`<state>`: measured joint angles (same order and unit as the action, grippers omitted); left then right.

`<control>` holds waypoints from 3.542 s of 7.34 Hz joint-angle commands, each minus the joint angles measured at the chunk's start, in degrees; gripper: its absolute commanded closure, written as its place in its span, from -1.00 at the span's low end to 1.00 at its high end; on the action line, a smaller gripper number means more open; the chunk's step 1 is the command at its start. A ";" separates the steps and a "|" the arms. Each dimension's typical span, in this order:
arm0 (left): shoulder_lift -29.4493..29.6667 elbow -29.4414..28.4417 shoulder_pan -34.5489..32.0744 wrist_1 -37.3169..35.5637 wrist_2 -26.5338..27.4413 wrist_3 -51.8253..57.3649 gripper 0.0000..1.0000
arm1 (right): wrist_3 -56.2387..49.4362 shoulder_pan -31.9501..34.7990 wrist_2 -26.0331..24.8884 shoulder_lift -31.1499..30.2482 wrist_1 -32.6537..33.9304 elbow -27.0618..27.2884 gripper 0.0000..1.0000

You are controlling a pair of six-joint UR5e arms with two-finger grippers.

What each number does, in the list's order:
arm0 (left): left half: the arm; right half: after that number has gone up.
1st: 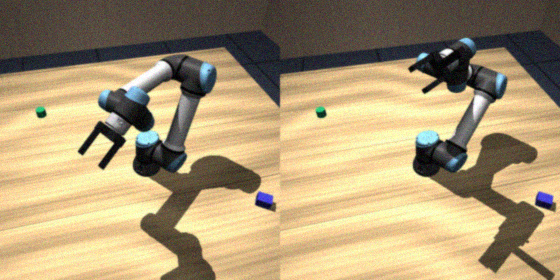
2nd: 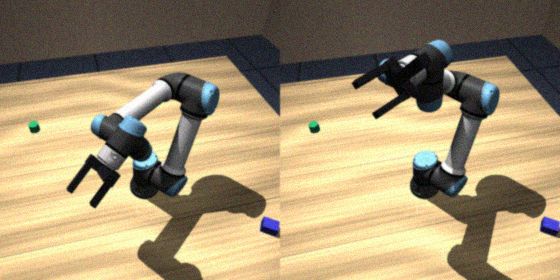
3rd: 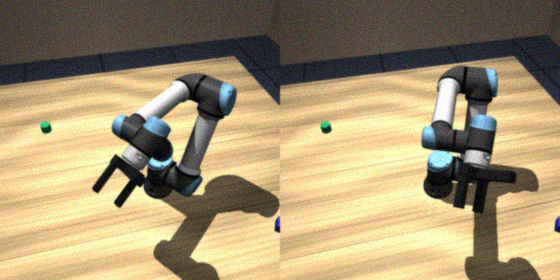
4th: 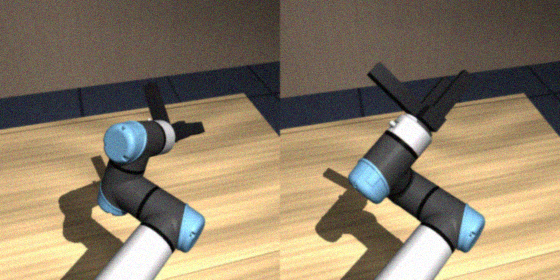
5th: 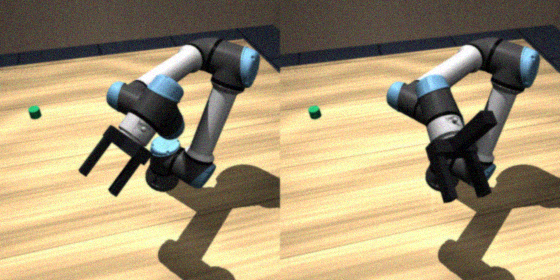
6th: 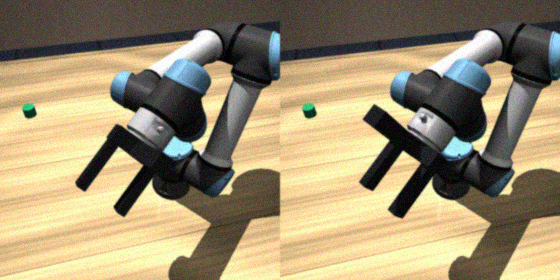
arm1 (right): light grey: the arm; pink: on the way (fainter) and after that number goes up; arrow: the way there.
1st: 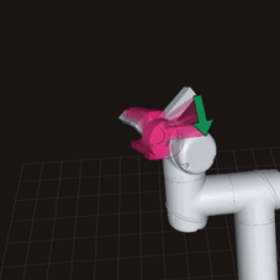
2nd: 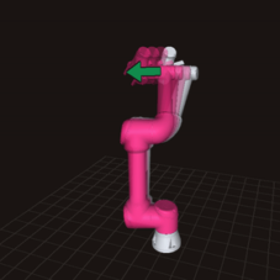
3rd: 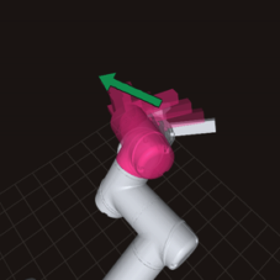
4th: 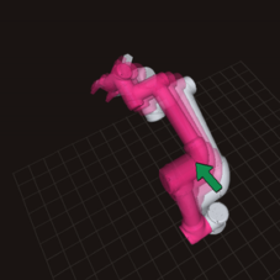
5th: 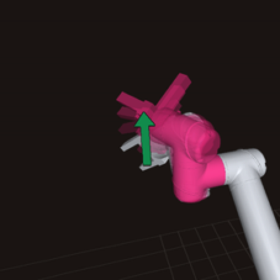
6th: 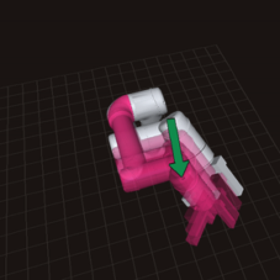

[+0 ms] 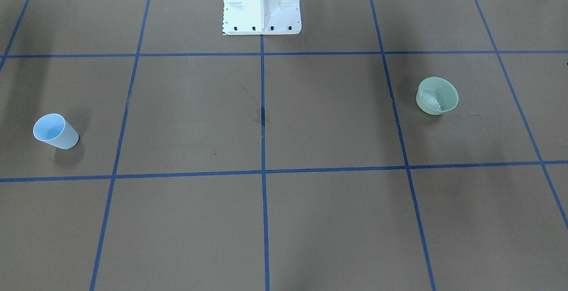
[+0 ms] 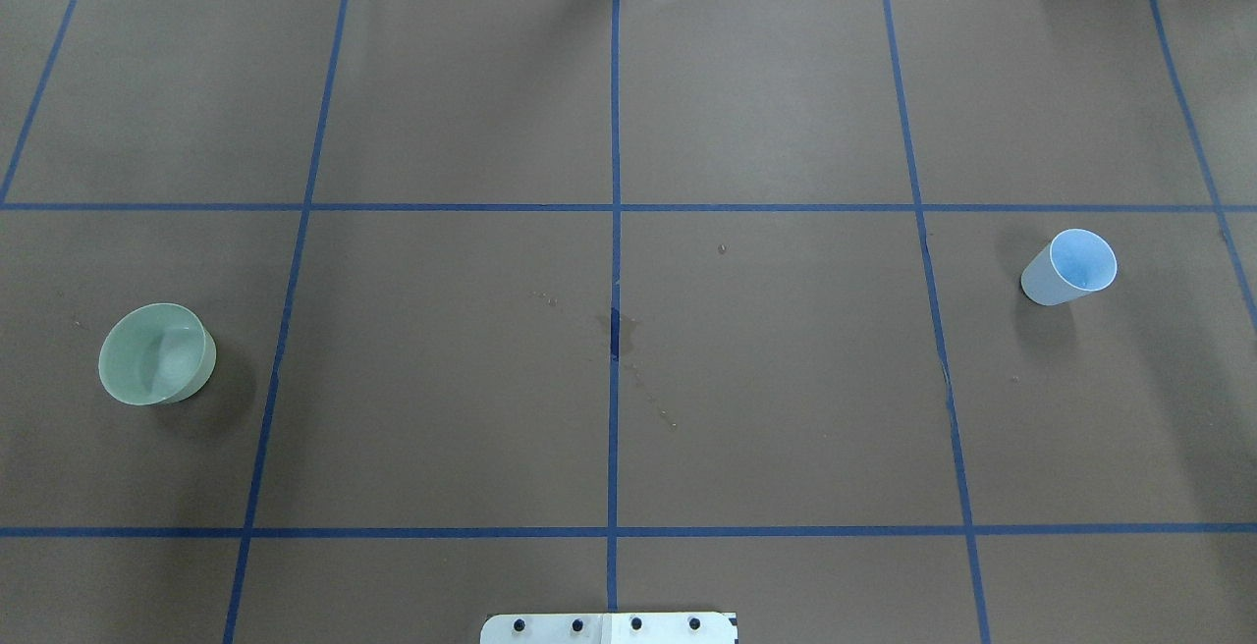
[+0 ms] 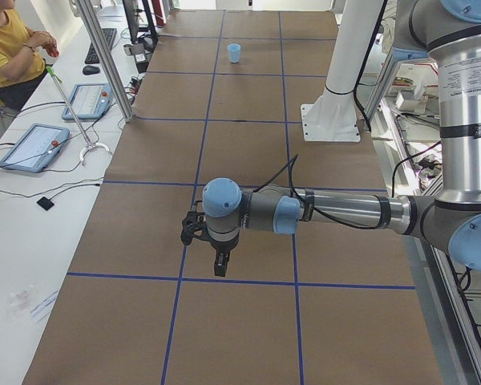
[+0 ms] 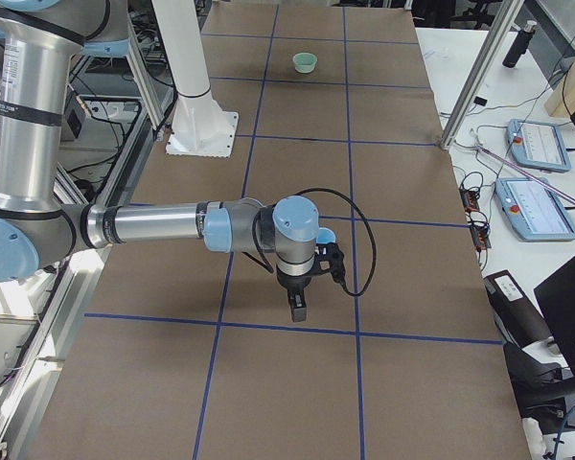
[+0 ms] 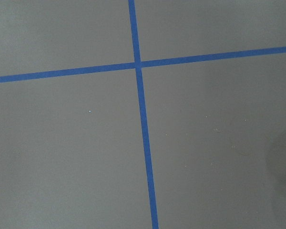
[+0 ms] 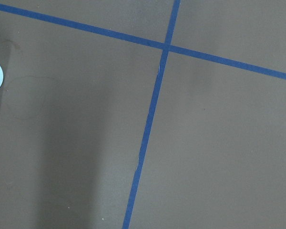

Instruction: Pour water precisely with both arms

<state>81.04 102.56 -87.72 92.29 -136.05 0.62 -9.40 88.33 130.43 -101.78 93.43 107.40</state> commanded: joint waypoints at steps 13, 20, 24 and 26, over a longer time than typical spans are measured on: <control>4.48 -1.93 1.66 19.41 -4.30 -13.70 -1.00 | 2.20 -0.09 6.14 0.18 -11.16 0.08 -1.00; 3.43 -3.24 30.64 35.94 11.05 -40.59 -1.00 | 4.57 -0.09 6.50 0.27 -12.66 -0.79 -1.00; 1.32 -3.77 38.58 39.11 15.64 -43.25 -0.42 | 4.57 -0.09 6.59 0.27 -12.58 -0.61 -1.00; 1.32 -4.47 38.76 39.11 15.64 -42.89 0.70 | 4.57 -0.09 6.59 0.27 -12.58 -0.52 -1.00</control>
<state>82.39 98.43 -49.16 131.37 -120.47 -42.45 -4.83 88.24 137.02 -101.52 80.86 106.83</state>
